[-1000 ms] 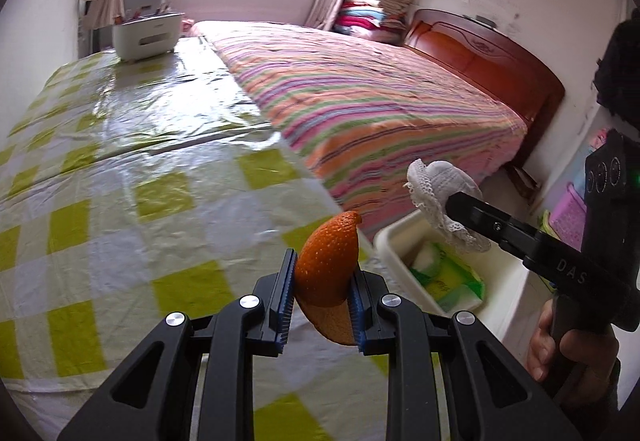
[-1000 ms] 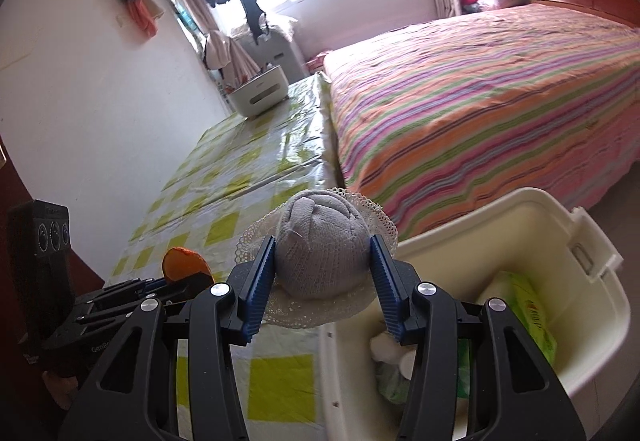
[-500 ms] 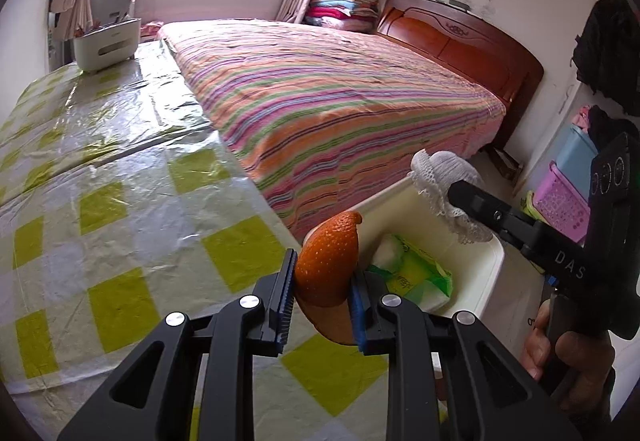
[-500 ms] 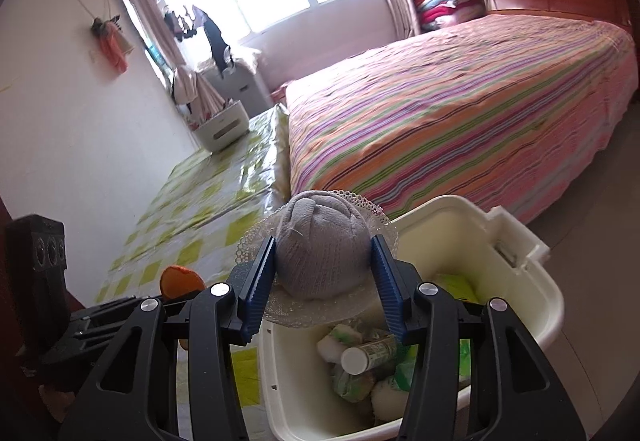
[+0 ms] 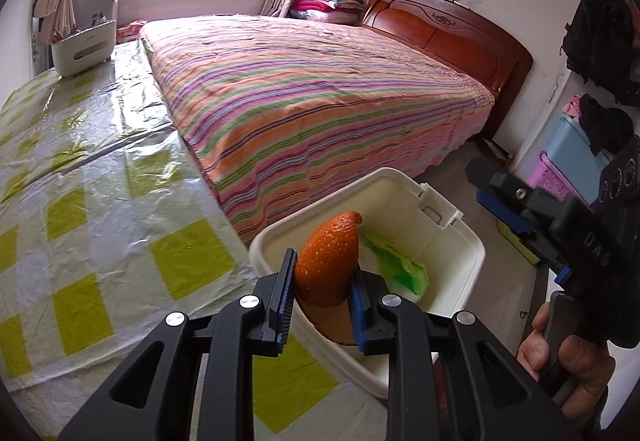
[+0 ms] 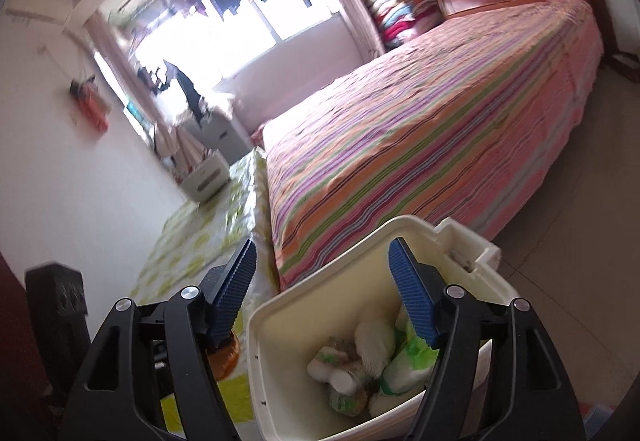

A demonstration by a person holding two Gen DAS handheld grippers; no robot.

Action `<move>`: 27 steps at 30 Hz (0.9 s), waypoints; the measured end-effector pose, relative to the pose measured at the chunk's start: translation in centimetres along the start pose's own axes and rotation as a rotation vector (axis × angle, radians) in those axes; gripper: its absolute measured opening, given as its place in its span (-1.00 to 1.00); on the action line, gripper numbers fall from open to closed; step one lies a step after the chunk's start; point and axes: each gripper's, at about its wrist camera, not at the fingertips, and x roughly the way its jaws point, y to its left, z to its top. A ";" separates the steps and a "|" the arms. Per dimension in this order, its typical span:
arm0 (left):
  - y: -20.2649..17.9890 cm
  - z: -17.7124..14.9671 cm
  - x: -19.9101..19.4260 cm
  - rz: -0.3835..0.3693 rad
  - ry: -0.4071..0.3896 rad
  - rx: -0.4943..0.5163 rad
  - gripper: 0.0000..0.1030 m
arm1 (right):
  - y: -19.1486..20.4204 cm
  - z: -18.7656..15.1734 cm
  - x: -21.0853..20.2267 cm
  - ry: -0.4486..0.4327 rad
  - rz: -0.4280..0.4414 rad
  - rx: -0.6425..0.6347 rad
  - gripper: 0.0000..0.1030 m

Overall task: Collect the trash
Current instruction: 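Open the right gripper to drop the cap while the left gripper releases the peel into the bin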

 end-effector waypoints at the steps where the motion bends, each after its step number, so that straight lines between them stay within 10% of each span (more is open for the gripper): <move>1: -0.1 0.0 0.1 -0.002 0.002 -0.002 -0.55 | -0.5 0.2 -0.3 -0.016 -0.003 0.020 0.36; 15: -3.7 -0.2 3.3 -0.024 0.050 0.040 -0.52 | -3.5 1.0 -1.7 -0.109 -0.015 0.151 0.42; 19: -4.0 -0.3 3.6 -0.003 0.039 0.013 0.16 | -3.5 0.9 -1.4 -0.105 -0.009 0.159 0.43; 27: -3.9 -0.3 1.6 0.070 -0.034 0.039 0.26 | -2.5 0.4 -0.8 -0.087 -0.011 0.117 0.44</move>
